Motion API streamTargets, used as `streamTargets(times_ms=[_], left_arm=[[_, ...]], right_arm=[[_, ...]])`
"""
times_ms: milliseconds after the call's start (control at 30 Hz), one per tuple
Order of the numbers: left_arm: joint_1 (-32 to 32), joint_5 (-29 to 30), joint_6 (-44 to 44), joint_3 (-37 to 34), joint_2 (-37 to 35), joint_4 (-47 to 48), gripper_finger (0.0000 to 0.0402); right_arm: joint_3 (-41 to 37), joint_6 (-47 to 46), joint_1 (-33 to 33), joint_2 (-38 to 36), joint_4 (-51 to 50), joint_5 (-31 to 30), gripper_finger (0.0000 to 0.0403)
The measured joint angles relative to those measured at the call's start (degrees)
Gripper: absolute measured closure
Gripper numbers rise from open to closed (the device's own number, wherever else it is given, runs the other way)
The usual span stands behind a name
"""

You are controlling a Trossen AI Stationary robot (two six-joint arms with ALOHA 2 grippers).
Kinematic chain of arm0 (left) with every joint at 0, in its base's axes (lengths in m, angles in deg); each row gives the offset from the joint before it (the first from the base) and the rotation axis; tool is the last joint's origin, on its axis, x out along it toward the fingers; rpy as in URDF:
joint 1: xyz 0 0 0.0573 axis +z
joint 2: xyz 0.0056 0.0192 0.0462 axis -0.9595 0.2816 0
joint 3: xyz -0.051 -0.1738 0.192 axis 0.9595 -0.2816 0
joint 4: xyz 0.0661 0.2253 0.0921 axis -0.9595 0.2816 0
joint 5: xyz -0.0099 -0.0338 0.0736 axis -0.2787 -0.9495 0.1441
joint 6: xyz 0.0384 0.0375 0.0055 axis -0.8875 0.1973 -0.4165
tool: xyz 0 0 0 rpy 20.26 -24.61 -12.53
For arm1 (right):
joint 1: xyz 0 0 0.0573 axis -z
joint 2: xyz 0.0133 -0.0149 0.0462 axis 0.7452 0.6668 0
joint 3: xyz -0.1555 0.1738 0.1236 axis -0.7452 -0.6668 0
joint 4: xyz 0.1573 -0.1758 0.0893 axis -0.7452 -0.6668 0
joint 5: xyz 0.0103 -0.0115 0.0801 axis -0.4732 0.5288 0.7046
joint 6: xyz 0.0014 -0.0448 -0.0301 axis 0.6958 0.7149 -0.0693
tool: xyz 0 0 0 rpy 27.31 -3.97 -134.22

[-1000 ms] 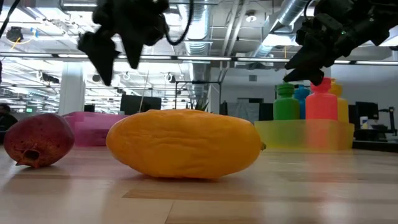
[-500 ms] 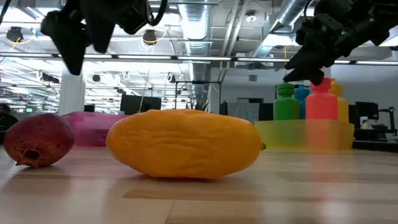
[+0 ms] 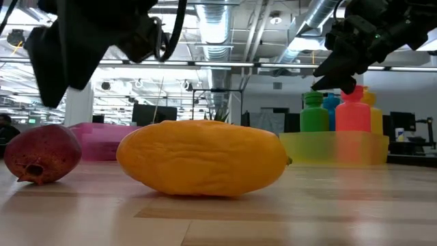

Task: Pick & Place Food Item
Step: Put the red pomegranate into the transparent bin

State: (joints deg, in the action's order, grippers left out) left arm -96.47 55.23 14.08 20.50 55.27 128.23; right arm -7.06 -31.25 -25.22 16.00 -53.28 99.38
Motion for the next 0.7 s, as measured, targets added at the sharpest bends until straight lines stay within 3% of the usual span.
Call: streamTargets(times_ms=[700], left_arm=[[-0.92, -1.61, 2.32, -0.07, 4.52, -4.6, 0.0104]], right_arm=[[0.02, 1.68, 0.0, -0.02, -2.42, 0.03, 0.0198]])
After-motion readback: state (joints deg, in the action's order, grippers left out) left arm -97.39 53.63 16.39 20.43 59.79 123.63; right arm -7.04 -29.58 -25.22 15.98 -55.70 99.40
